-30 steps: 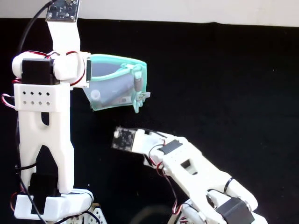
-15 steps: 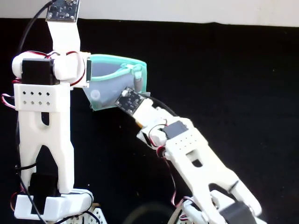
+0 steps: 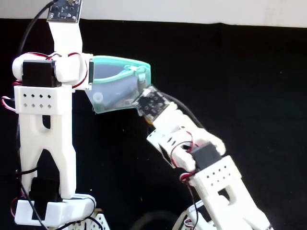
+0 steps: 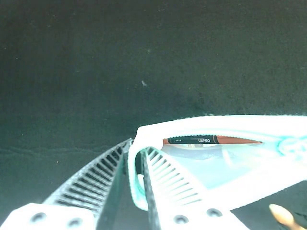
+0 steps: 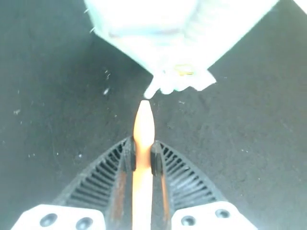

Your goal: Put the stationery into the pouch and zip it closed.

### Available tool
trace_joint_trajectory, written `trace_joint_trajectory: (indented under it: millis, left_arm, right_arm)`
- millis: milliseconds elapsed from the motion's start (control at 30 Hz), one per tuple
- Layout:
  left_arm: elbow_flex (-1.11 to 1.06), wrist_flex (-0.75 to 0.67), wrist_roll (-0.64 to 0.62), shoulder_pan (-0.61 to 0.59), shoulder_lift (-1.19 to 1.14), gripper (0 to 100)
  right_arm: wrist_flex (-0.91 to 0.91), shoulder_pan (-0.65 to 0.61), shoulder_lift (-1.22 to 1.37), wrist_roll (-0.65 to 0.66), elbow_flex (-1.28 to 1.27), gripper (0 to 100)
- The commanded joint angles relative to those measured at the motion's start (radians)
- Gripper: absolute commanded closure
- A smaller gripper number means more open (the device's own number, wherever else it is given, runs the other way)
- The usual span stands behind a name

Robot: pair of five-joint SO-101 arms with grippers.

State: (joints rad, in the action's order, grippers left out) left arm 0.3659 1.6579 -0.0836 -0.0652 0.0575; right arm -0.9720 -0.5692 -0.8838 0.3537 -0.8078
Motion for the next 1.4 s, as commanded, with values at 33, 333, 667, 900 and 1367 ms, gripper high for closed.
trace_joint_trajectory:
  millis: [33, 333, 667, 900, 1367]
  left_arm:
    - [-0.019, 0.003, 0.006, -0.002, -0.033, 99]
    - [-0.019, 0.003, 0.006, -0.002, -0.033, 99]
    - [-0.019, 0.003, 0.006, -0.002, -0.033, 99]
    - [-0.019, 0.003, 0.006, -0.002, -0.033, 99]
    - [-0.008, 0.003, 0.005, 0.004, -0.136, 99]
  right_arm:
    - [-0.002, 0.018, -0.085, -0.054, 0.031, 99.2]
    - [0.001, 0.018, -0.116, -0.222, 0.280, 99.2]
    - [0.031, 0.019, -0.056, -0.402, 0.581, 99.2]
    - [0.280, 0.038, 0.015, -0.540, 0.619, 99.2]
    - [0.568, 0.036, 0.097, -0.543, 0.619, 99.2]
